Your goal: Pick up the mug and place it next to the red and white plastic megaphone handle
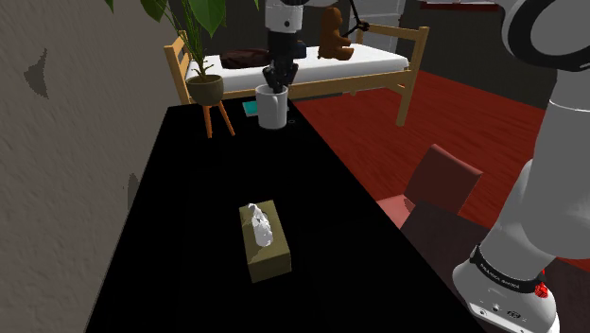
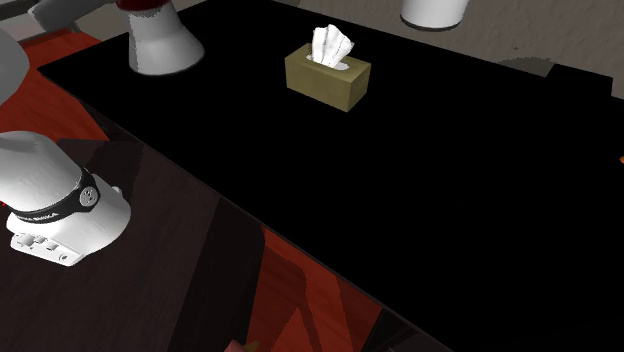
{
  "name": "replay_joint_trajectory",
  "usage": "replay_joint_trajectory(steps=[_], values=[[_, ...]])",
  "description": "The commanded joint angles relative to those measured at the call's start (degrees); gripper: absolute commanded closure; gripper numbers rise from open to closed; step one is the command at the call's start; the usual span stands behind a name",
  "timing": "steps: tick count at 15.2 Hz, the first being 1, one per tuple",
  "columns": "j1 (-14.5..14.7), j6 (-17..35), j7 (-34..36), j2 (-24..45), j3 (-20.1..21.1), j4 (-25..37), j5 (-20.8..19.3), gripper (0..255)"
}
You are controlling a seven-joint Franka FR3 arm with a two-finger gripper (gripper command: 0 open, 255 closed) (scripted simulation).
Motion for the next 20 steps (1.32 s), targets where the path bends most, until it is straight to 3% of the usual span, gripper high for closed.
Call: replay_joint_trajectory(steps=[1, 13, 20], values=[[0.0, -1.7, 0.1, 0.6, 0.0, 2.3, 0.0, 255], [0.3, -13.5, 1.0, 5.6, 0.1, 19.1, -0.5, 255], [0.8, -23.4, 1.8, 12.6, 0.2, 36.0, -1.0, 255]])
